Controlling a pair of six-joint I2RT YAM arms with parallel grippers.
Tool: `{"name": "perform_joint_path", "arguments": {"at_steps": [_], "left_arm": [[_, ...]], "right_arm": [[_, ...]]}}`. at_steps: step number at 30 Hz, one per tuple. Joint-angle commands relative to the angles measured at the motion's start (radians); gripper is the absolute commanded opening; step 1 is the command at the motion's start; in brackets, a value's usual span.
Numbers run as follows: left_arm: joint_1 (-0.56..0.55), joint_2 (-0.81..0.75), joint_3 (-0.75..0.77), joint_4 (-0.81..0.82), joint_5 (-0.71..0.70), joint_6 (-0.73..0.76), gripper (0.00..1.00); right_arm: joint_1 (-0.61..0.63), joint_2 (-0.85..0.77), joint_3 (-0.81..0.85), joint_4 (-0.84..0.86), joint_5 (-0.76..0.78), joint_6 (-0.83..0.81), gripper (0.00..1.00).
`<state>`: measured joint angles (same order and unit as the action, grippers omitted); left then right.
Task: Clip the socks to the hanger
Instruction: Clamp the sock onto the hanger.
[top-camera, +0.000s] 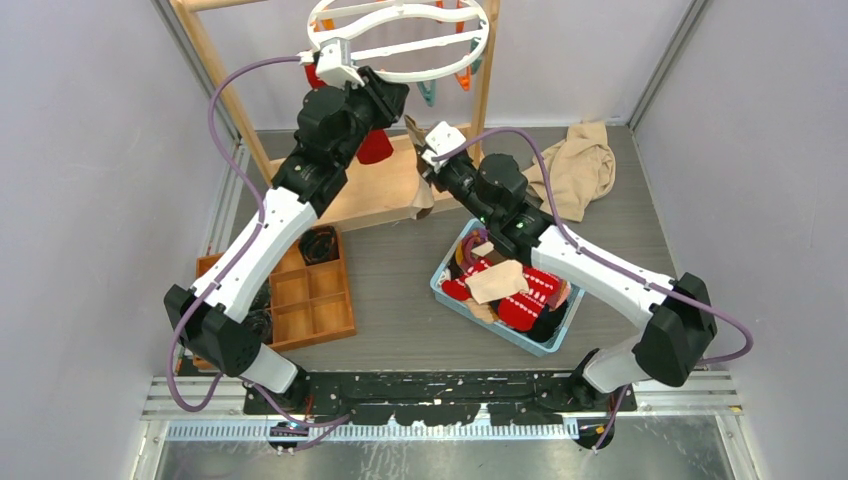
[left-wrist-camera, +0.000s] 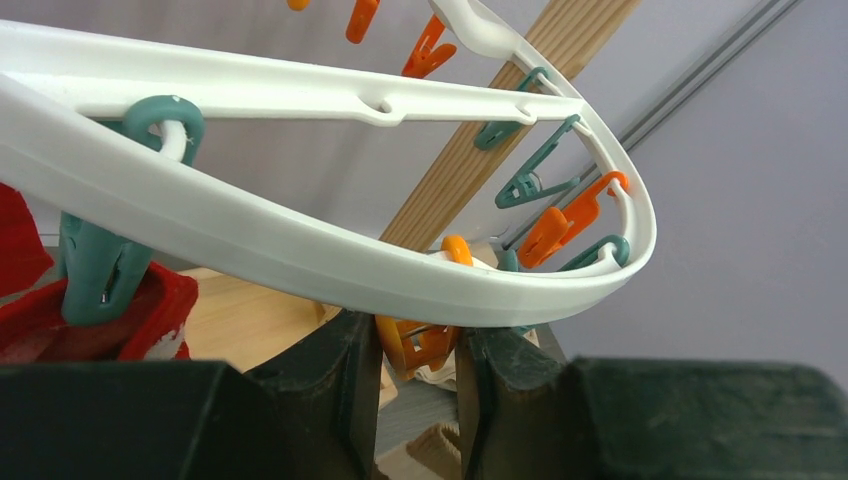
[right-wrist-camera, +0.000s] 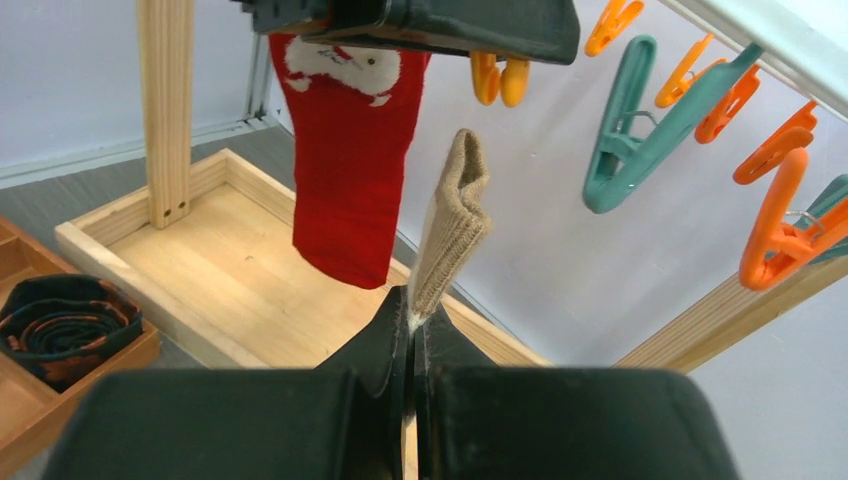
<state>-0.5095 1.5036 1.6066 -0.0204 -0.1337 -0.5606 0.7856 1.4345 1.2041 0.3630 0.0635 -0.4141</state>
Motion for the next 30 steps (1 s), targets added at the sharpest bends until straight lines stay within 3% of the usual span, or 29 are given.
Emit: {"name": "perform_joint_path", "arguments": {"at_steps": [1,30], "left_arm": [[0.002,-0.01,0.054,0.023,-0.025,-0.012,0.08],[0.002,0.001,0.064,-0.002,-0.012,-0.042,0.08]], "right_arm": [[-0.013,0.027,0.088,0.018,0.027,-0.01,0.01],[-0.023,0.141,0.232,0.007,0.025,-0.034,0.01]]}}
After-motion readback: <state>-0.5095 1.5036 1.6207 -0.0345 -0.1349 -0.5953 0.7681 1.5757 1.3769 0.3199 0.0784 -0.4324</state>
